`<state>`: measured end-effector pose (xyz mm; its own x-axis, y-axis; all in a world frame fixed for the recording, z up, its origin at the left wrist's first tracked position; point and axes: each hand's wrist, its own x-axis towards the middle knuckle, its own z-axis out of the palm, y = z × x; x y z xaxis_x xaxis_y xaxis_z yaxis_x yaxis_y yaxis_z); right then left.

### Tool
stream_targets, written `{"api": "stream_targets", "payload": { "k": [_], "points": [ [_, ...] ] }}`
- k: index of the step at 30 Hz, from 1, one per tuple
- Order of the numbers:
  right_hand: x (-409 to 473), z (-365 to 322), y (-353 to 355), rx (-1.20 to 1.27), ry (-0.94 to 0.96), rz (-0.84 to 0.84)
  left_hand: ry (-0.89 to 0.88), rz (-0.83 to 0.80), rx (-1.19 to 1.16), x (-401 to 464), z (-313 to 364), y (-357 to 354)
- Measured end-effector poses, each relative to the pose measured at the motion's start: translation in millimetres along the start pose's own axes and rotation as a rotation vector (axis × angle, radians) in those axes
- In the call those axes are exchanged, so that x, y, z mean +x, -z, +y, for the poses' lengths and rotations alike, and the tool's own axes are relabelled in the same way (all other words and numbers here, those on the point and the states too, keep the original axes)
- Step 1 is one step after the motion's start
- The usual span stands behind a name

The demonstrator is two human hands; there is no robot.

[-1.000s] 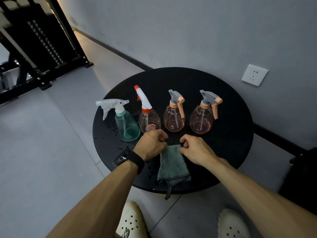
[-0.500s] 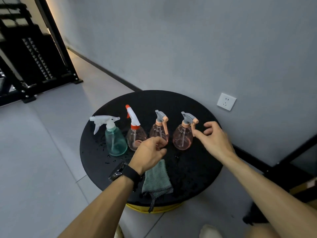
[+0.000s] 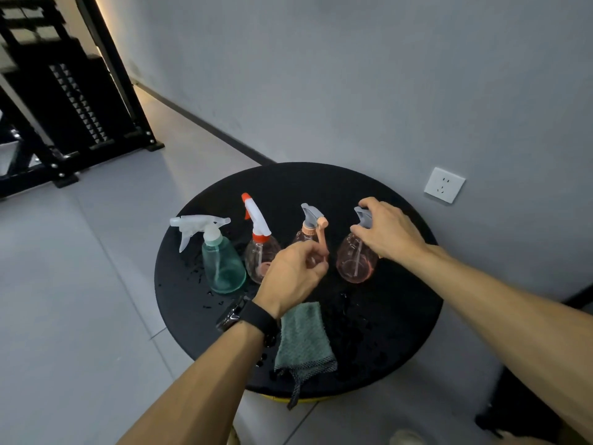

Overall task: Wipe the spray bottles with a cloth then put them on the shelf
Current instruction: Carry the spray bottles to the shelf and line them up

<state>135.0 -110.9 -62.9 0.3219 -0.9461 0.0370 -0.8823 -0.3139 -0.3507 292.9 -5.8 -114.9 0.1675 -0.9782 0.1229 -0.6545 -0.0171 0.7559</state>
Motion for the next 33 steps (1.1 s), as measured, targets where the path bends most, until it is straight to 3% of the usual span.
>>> {"api": "stream_targets", "payload": {
  "k": [15,24,33],
  "points": [
    [-12,5,4,0.053,-0.004,0.054,0.006,-0.011,0.014,-4,12,-1],
    [-60,20,57,0.13,-0.015,0.036,-0.002,-0.04,-0.005,-32,42,0],
    [-141,40,131,0.038,-0.019,0.073,-0.184,-0.104,0.014,-53,119,-2]
  ]
}}
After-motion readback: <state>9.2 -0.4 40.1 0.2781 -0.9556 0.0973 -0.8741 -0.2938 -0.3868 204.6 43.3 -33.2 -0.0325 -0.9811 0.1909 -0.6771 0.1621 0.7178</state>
